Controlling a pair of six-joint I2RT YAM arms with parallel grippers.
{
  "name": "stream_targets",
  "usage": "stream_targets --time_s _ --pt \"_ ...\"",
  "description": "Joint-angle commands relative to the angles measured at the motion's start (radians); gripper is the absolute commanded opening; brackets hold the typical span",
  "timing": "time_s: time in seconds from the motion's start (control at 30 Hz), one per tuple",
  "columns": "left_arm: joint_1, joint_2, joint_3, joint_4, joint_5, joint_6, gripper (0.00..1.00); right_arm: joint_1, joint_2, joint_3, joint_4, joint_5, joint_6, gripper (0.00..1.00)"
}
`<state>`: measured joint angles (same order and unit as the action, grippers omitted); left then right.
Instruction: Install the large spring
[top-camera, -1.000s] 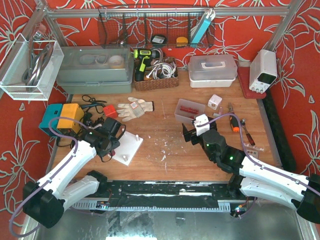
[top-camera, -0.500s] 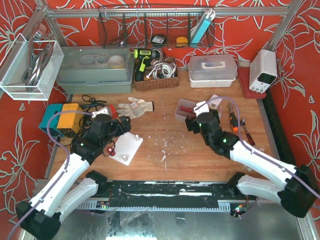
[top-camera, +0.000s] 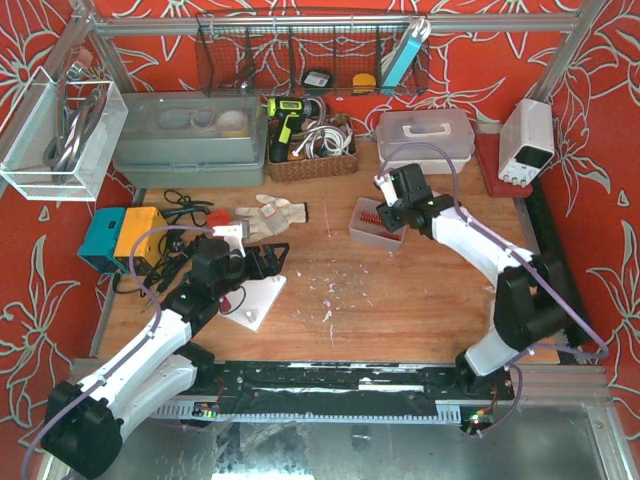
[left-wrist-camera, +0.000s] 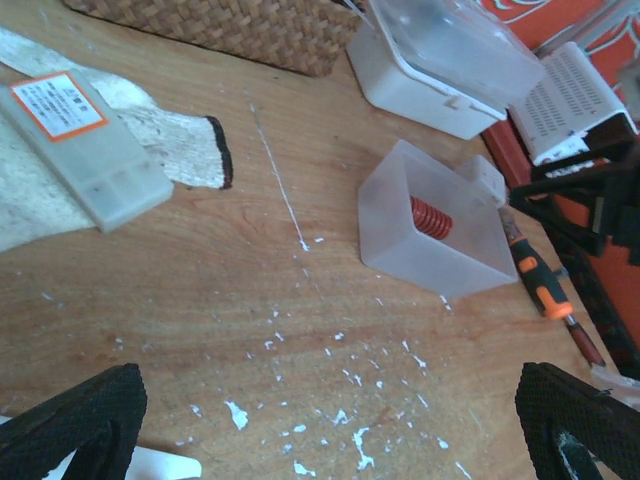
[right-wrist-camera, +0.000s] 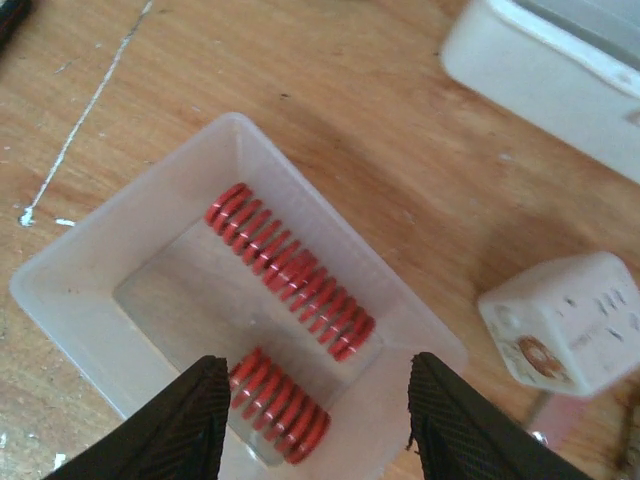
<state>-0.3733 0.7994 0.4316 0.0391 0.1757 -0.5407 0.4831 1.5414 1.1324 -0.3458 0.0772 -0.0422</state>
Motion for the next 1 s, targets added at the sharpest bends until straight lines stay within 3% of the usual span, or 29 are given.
stream_targets --time_s 0.0,0.33,0.53,0.97 --pt "-0.002 -0.047 -0.045 0.118 0.076 -0.016 1.00 -0.002 0.108 0.114 -0.131 -0.129 -0.173 0.51" --pt "0.011 0.001 0.097 -0.084 0.128 -0.026 1.00 0.001 0.304 0.238 -0.155 -0.146 -0.321 0.38" --pt "0.072 0.073 0.197 -0.189 0.202 -0.011 1.00 0.008 0.359 0.261 -0.126 -0.146 -0.364 0.36" --pt "0.168 0.060 0.276 -0.327 0.114 0.103 1.00 0.018 0.472 0.330 -0.140 -0.125 -0.388 0.33"
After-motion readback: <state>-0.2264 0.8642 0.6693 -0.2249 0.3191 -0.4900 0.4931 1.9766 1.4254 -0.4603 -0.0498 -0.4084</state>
